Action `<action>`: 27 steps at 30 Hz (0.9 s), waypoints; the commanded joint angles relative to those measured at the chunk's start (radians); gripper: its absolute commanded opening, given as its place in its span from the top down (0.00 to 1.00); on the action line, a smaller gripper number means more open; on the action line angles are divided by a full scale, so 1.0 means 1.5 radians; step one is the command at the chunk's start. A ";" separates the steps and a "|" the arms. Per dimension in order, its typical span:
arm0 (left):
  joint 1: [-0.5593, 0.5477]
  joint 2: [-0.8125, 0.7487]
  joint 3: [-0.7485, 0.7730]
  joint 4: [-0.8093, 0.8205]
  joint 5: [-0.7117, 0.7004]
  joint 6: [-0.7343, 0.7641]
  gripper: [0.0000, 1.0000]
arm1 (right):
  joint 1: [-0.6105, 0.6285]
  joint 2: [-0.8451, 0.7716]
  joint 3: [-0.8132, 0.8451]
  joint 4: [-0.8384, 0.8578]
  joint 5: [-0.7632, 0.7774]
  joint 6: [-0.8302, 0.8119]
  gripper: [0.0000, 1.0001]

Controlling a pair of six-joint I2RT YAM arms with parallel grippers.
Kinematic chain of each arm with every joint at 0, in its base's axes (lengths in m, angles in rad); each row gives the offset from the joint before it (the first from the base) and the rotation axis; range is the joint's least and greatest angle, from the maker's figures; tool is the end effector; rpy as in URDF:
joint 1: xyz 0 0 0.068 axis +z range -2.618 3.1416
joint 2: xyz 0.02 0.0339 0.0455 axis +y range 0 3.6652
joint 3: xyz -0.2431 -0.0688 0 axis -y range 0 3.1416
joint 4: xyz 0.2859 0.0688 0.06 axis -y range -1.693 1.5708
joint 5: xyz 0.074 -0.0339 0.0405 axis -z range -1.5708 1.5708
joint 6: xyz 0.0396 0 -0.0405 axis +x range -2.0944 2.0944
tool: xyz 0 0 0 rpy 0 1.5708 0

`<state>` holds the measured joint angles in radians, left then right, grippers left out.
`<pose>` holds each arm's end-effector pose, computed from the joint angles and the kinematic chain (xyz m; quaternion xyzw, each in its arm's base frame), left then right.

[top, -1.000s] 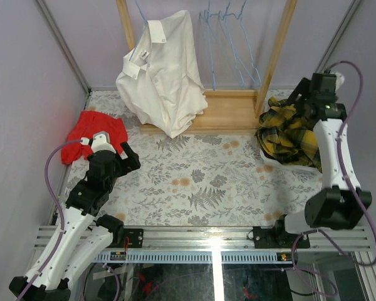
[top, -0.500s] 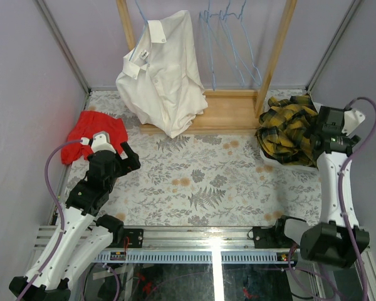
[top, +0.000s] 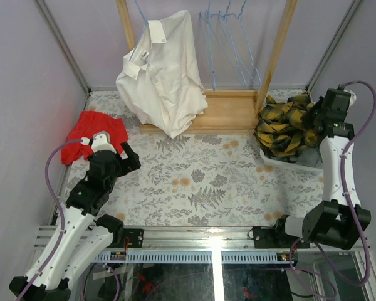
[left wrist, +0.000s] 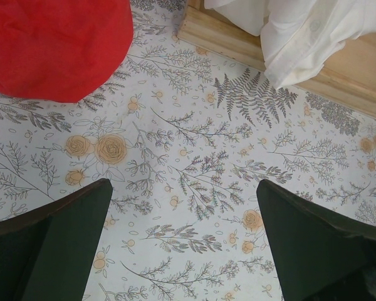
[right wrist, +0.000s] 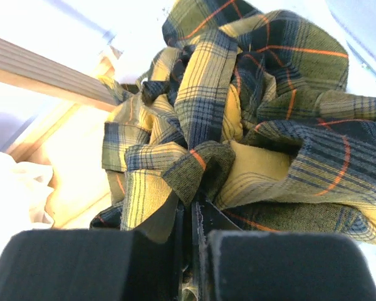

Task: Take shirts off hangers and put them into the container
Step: Adjust the shirt in the bin.

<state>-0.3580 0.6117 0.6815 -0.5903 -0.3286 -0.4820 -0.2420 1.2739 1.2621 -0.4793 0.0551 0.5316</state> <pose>0.1906 -0.0577 0.2775 -0.1347 0.8469 -0.0725 0.5093 0.3253 -0.0825 0.3490 0.3366 0.7888 0.0508 0.5118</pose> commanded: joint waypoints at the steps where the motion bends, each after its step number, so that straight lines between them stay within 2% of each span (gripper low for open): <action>1: 0.003 -0.003 -0.002 0.029 -0.008 0.005 0.00 | 0.001 0.050 -0.040 0.011 -0.039 0.033 0.94; 3: 0.003 -0.005 -0.004 0.028 -0.011 0.003 0.00 | 0.001 0.057 -0.112 0.036 -0.022 0.046 0.93; 7: 0.003 -0.006 -0.005 0.032 -0.007 0.005 0.00 | 0.001 0.091 -0.215 0.089 -0.052 0.058 0.92; 12: 0.003 0.005 -0.002 0.028 -0.003 0.005 0.00 | 0.001 0.111 -0.170 0.036 -0.045 0.022 0.84; 14: 0.003 0.004 -0.001 0.027 -0.004 0.005 0.00 | 0.002 0.093 -0.128 -0.006 -0.040 0.004 0.75; 17: 0.004 -0.001 -0.003 0.029 -0.006 0.005 0.00 | 0.001 0.044 -0.066 -0.040 -0.026 -0.012 0.54; 22: 0.003 -0.002 -0.003 0.030 -0.004 0.005 0.00 | 0.001 -0.054 -0.027 -0.055 -0.030 -0.037 0.28; 24: 0.003 0.001 -0.004 0.031 -0.002 0.005 0.00 | 0.001 -0.084 -0.029 -0.052 -0.039 -0.039 0.21; 27: 0.003 0.002 -0.002 0.031 0.001 0.006 0.00 | 0.002 -0.105 -0.030 -0.053 -0.083 -0.045 0.19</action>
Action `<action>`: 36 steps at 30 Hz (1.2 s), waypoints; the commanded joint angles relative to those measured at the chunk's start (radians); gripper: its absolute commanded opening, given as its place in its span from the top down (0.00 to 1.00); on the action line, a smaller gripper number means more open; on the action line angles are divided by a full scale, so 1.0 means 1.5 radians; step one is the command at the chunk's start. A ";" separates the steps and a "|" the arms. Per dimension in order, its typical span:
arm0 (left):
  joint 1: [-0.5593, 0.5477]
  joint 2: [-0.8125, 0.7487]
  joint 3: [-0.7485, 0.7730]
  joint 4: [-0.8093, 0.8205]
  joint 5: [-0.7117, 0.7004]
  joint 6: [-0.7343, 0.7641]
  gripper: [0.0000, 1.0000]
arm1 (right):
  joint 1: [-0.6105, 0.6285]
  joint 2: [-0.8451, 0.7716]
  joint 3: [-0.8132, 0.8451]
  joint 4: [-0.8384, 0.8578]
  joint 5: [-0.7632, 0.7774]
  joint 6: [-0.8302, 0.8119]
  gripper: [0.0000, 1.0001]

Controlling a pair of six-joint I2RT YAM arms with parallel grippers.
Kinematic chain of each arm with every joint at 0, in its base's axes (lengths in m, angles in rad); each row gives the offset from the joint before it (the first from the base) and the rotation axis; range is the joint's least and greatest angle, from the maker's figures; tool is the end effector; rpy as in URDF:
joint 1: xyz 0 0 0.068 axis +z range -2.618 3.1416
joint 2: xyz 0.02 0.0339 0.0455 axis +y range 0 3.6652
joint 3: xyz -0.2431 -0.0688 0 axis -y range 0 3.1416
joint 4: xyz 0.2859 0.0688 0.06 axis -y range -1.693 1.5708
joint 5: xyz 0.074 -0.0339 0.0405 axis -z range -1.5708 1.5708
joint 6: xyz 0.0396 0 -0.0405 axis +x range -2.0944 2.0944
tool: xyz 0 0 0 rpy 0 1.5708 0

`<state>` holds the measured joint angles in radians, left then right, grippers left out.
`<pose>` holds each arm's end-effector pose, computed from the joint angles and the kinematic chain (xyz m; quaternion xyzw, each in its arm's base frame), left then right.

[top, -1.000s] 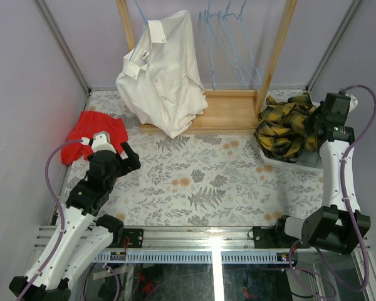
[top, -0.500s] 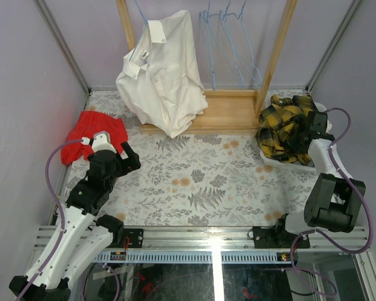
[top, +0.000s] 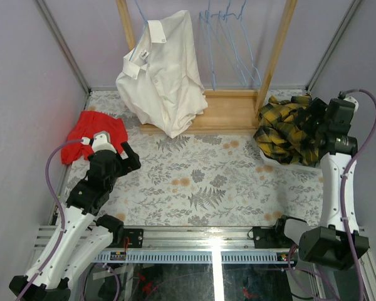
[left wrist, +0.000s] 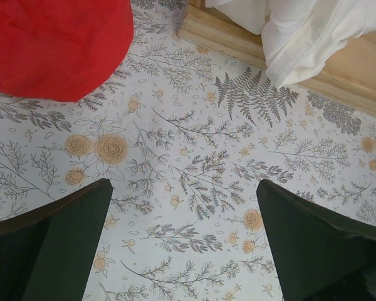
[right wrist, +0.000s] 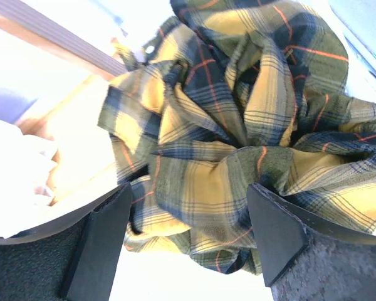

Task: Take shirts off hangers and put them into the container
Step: Adjust the shirt in the bin.

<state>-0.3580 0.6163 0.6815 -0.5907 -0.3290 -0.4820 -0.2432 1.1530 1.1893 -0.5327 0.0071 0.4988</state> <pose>0.1913 -0.0579 0.2766 -0.1346 0.8481 -0.0712 0.5075 0.2957 -0.0737 0.3519 0.3132 0.8000 0.0622 0.5079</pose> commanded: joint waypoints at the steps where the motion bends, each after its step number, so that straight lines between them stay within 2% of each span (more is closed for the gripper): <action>1: 0.004 -0.001 -0.002 0.031 0.000 0.006 0.00 | 0.002 -0.025 0.019 -0.017 -0.070 -0.026 0.19; 7: 0.003 -0.008 -0.004 0.030 -0.003 0.005 0.00 | 0.002 -0.017 0.043 -0.051 -0.148 -0.028 0.24; 13: 0.003 -0.009 -0.002 0.031 -0.004 0.004 0.00 | 0.002 -0.101 -0.006 0.003 -0.246 -0.027 0.25; 17: 0.003 -0.006 -0.004 0.037 0.001 0.006 0.00 | 0.002 -0.191 -0.107 0.133 -0.411 -0.048 0.24; 21: 0.003 -0.001 -0.002 0.035 0.012 0.007 0.00 | 0.002 -0.241 -0.206 0.314 -0.574 0.082 0.23; 24: 0.003 -0.001 -0.003 0.044 0.037 0.021 0.00 | 0.003 -0.246 -0.247 0.389 -0.655 0.153 0.23; 26: 0.003 0.010 0.009 0.048 0.072 0.034 0.00 | 0.006 -0.244 -0.257 0.389 -0.699 0.148 0.23; 28: 0.003 0.036 0.039 0.049 0.118 0.053 0.00 | 0.010 -0.247 -0.259 0.345 -0.722 0.098 0.22; 30: 0.003 0.085 0.087 0.047 0.155 0.065 0.00 | 0.019 -0.251 -0.264 0.292 -0.730 0.058 0.21; 34: 0.010 0.203 0.207 0.038 0.188 0.081 0.00 | 0.054 -0.260 -0.296 0.281 -0.727 0.044 0.20; 36: 0.036 0.236 0.255 0.055 0.220 0.094 0.00 | 0.086 -0.260 -0.308 0.279 -0.715 0.046 0.20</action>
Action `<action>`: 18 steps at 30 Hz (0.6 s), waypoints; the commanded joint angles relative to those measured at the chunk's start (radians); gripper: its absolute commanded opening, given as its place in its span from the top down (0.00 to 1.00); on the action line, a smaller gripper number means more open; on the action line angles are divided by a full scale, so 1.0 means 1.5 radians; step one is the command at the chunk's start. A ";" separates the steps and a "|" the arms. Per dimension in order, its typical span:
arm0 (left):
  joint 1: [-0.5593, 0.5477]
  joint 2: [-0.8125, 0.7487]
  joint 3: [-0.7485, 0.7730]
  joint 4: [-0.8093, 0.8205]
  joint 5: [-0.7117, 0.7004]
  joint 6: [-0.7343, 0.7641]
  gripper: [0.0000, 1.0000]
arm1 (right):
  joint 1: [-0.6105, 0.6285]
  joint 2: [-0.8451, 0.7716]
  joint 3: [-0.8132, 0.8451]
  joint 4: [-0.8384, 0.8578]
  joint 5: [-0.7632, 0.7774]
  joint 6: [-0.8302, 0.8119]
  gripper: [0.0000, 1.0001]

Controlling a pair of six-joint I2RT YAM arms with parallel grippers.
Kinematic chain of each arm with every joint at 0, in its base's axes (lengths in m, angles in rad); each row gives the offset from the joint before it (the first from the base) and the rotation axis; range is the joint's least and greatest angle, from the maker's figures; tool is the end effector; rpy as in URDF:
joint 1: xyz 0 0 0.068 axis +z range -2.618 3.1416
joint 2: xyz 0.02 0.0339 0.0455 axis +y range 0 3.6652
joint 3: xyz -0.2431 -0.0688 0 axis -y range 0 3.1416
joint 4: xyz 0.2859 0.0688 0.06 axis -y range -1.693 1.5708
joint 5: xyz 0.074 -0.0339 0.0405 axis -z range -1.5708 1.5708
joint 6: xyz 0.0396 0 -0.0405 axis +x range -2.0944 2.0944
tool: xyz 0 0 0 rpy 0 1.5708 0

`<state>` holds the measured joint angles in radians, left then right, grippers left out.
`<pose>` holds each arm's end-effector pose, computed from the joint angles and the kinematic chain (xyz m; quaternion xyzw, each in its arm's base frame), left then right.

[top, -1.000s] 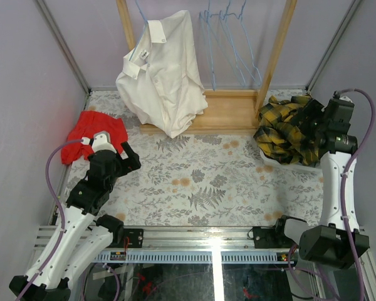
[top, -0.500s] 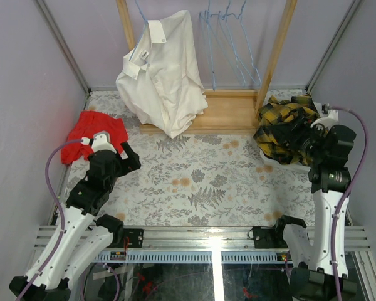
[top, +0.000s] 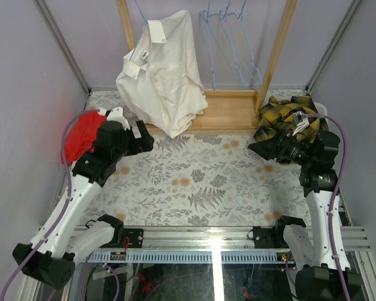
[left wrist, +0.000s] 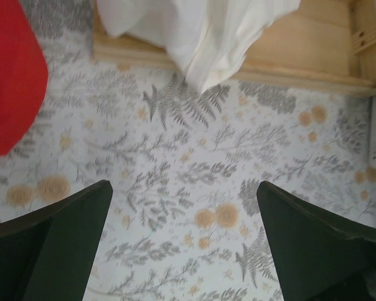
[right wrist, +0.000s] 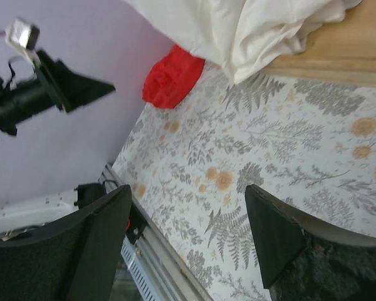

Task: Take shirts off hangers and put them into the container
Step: Adjust the shirt in the bin.

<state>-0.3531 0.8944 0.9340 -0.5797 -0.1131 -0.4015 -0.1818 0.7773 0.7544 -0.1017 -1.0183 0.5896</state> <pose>0.2346 -0.0817 0.3161 -0.0489 0.8678 -0.1356 0.4756 0.2303 -0.0081 0.3257 -0.0526 0.7279 0.4749 0.4918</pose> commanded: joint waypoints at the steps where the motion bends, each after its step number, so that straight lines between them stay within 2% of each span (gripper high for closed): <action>1: 0.053 0.067 0.111 0.054 0.094 0.043 0.00 | 0.068 -0.009 -0.021 -0.010 -0.025 -0.016 0.20; 6: 0.192 0.186 0.265 0.071 0.233 0.048 0.00 | 0.166 0.006 -0.032 0.005 0.022 -0.017 0.19; 8: 0.227 0.226 0.307 0.094 0.286 0.065 0.00 | 0.191 0.019 -0.034 0.010 0.036 -0.018 0.19; 9: 0.232 0.246 0.328 0.108 0.313 0.091 0.00 | 0.200 0.023 -0.033 0.010 0.041 -0.017 0.19; 14: 0.241 0.311 0.381 0.189 0.280 0.122 0.00 | 0.216 0.032 -0.038 0.007 0.045 -0.019 0.19; 18: 0.246 0.379 0.443 0.192 0.321 0.154 0.00 | 0.217 0.017 -0.039 -0.015 0.044 -0.033 0.19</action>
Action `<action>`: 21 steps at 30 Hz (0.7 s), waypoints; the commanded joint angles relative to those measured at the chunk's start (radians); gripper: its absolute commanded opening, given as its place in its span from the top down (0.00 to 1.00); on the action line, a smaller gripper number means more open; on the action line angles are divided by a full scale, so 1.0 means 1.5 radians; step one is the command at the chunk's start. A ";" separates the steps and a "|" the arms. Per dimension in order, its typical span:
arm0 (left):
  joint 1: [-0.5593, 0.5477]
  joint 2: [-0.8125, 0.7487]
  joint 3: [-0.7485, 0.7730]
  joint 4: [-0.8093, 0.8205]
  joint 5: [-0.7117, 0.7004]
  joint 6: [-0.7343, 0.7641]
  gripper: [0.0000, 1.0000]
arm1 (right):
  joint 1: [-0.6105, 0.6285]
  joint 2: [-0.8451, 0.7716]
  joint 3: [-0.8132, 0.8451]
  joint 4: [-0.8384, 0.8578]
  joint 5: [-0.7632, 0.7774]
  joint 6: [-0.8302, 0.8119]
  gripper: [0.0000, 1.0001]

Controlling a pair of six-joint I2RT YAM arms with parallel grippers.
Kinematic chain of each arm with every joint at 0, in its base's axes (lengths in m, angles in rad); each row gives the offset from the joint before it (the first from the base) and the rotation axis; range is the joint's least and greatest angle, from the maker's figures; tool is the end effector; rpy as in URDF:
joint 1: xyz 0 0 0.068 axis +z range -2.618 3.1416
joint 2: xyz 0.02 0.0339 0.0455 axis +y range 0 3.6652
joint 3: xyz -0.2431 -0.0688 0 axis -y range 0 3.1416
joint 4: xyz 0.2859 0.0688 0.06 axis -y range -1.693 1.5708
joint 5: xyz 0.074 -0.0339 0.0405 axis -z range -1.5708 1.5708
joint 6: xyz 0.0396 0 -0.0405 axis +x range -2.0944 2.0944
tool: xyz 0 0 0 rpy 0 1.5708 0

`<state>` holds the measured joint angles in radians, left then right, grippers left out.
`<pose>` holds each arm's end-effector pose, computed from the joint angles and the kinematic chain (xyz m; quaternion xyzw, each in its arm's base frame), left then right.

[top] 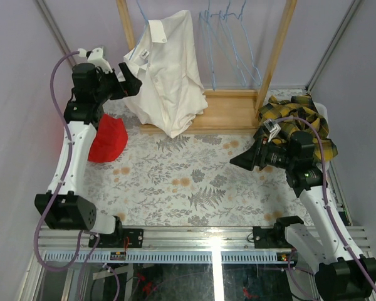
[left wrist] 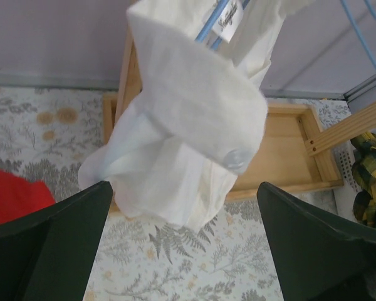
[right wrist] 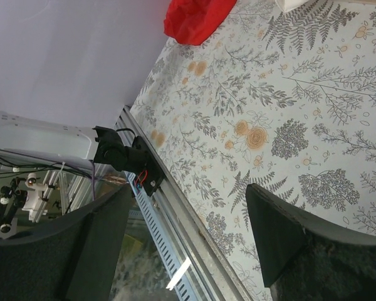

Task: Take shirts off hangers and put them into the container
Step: Pick up the hanger from the clothesline.

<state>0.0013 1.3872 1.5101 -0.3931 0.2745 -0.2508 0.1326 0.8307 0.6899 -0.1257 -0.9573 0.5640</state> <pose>0.3601 -0.0103 0.4172 -0.0169 0.7926 -0.1827 0.5815 0.2345 0.0639 0.2868 -0.1221 0.7489 0.5279 0.3814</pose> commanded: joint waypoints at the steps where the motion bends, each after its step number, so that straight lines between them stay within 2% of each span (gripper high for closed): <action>1: 0.010 0.068 0.074 0.065 0.079 0.064 0.00 | 0.008 -0.024 0.000 -0.001 0.003 -0.018 0.19; 5: 0.011 0.128 0.157 0.013 0.088 0.087 0.00 | 0.008 -0.035 -0.010 -0.011 0.001 -0.025 0.19; 8: 0.011 0.141 0.192 -0.029 0.059 0.101 0.00 | 0.008 -0.036 -0.011 -0.031 0.004 -0.035 0.19; 13: 0.011 0.096 0.196 -0.048 0.037 0.110 0.00 | 0.007 -0.043 -0.018 -0.068 0.023 -0.062 0.19; 17: 0.015 0.064 0.189 -0.015 -0.038 0.113 0.00 | 0.007 -0.041 -0.020 -0.085 0.029 -0.071 0.19; 21: 0.045 0.141 0.276 -0.083 -0.021 0.099 0.00 | 0.007 -0.038 -0.018 -0.091 0.036 -0.069 0.19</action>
<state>0.0280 1.5139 1.8076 -0.4694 0.2680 -0.1078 0.1368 0.7803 0.6567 -0.2539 -0.9169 0.4744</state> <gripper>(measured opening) 0.997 0.809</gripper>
